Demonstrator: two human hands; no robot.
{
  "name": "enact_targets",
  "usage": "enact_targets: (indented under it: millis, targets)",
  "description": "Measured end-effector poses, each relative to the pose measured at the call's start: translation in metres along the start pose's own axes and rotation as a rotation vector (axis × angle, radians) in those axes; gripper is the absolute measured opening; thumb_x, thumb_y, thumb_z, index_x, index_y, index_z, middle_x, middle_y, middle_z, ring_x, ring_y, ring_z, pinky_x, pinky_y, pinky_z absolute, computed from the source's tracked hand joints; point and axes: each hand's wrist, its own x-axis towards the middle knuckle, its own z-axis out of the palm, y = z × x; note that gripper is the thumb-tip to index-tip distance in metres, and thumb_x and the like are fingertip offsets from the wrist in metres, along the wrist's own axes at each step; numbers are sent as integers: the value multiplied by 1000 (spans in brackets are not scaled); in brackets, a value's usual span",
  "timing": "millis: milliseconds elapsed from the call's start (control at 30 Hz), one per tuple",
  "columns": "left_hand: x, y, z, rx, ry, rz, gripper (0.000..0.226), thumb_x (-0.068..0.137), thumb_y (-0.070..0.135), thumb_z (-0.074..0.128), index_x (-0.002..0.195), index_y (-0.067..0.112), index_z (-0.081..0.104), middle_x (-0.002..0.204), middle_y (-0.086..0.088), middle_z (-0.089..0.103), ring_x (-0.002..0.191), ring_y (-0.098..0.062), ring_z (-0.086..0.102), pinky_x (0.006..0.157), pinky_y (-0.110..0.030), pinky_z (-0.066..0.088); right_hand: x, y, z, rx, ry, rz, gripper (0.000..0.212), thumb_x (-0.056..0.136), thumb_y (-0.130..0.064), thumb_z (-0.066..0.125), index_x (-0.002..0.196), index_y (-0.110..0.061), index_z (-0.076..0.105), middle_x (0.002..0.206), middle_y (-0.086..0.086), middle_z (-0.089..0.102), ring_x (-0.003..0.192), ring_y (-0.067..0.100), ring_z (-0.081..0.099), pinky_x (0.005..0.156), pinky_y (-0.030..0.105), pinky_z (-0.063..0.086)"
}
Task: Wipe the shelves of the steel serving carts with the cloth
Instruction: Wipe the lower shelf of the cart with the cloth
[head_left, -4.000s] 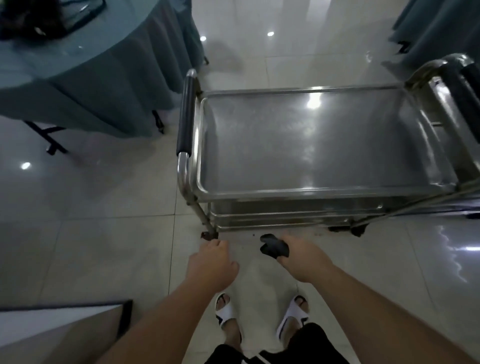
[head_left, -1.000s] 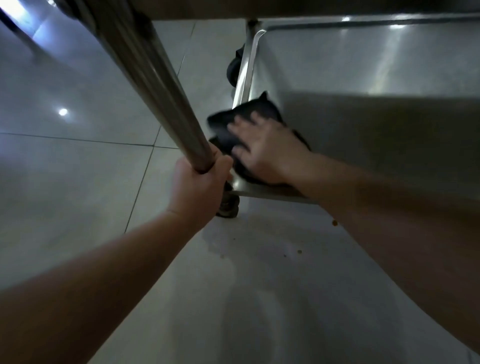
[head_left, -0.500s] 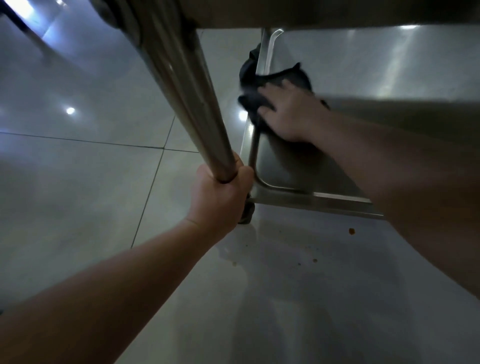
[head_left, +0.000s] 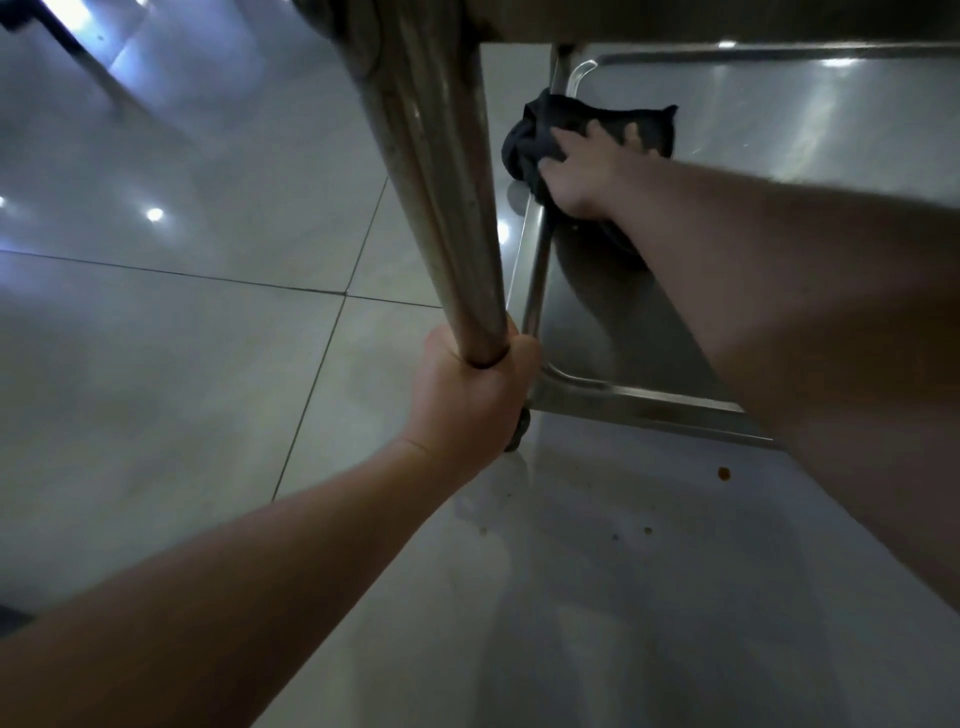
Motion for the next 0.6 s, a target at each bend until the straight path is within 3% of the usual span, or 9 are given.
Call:
enact_targets:
  millis: [133, 267, 433, 533, 600]
  targets:
    - [0, -1, 2, -16, 16, -18, 24, 82, 12, 58, 70, -3, 43, 59, -12, 45, 48, -20, 46, 42, -26, 42, -41, -2, 21, -80, 11, -224, 60, 103, -60, 23, 161, -46, 16, 173, -5, 4, 159, 30, 0, 127, 53, 3]
    - [2, -2, 2, -10, 5, -4, 22, 79, 16, 59, 65, 8, 45, 54, -5, 46, 46, -19, 48, 44, -32, 43, -102, 13, 47, -107, 4, -374, 69, 102, -62, 24, 165, -36, 8, 172, -13, 2, 159, 16, -2, 127, 40, 0]
    - [1, -1, -2, 140, 34, 80, 17, 78, 23, 60, 63, 18, 55, 57, -2, 57, 53, -16, 54, 48, -34, 47, -164, 36, 65, -122, -48, -506, 70, 102, -66, 23, 164, -37, 8, 171, -17, 2, 158, 8, -7, 128, 36, -2]
    - [1, -2, -2, 179, 72, 66, 20, 82, 20, 62, 69, 6, 55, 65, -18, 59, 62, -35, 57, 54, -43, 49, -181, 47, 66, -158, -27, -558, 70, 100, -68, 21, 163, -37, 16, 171, -15, 10, 158, 10, -2, 127, 35, 0]
    - [2, -2, -1, 220, 103, 54, 21, 84, 19, 62, 74, 2, 55, 69, -19, 61, 68, -36, 61, 60, -42, 53, -187, 56, 64, -191, -10, -590, 69, 100, -67, 24, 162, -37, 23, 171, -13, 14, 159, 13, 2, 127, 36, 4]
